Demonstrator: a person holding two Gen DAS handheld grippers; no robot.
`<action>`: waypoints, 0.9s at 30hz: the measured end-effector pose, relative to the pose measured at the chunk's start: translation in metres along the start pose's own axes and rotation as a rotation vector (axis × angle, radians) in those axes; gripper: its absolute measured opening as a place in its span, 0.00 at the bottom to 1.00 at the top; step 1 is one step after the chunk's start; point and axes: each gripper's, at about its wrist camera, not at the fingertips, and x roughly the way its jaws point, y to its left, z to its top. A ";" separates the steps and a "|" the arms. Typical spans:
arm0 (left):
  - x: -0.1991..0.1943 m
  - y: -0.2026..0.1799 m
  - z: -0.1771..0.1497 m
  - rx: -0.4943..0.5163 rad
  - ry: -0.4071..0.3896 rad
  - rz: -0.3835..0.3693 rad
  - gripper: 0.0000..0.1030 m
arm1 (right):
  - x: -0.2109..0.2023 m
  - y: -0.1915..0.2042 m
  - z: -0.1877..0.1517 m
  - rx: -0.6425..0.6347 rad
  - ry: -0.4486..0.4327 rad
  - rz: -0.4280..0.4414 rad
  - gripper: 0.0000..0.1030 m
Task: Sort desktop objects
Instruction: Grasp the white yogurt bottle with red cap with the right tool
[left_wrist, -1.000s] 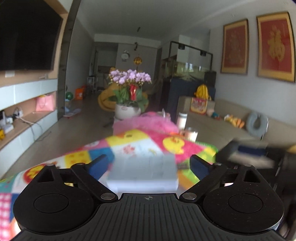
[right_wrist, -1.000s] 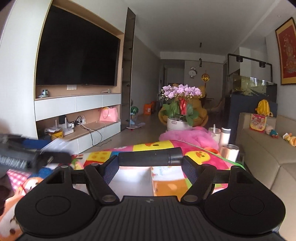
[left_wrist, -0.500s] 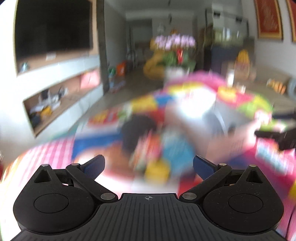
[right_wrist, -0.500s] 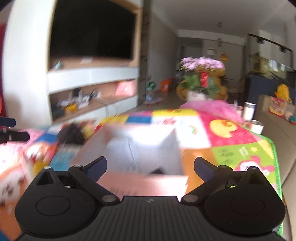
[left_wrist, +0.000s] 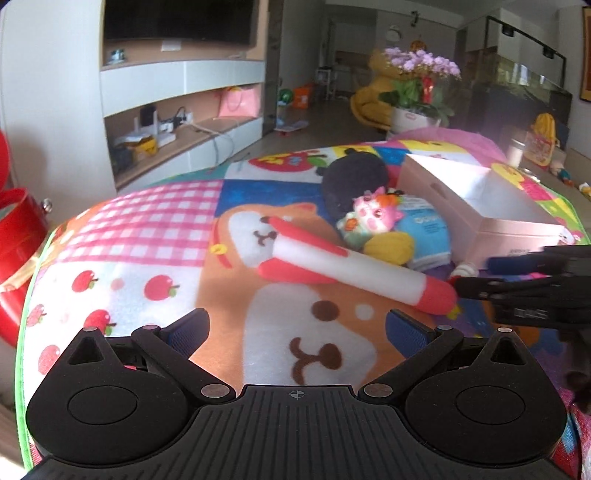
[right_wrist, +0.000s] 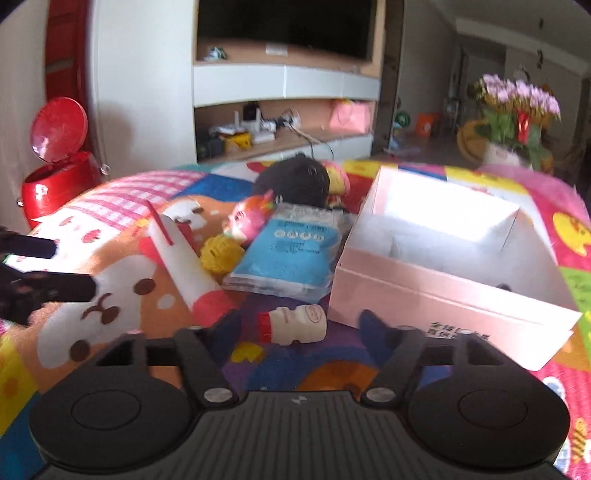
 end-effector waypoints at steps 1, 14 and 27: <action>0.000 -0.003 -0.002 0.005 0.004 -0.005 1.00 | 0.004 -0.001 0.001 0.008 0.018 0.005 0.51; 0.015 -0.034 -0.009 0.058 0.051 -0.071 1.00 | -0.035 -0.031 -0.005 0.174 0.103 0.156 0.43; 0.023 -0.041 -0.016 0.063 0.092 -0.076 1.00 | -0.074 0.006 -0.042 -0.175 0.037 -0.070 0.51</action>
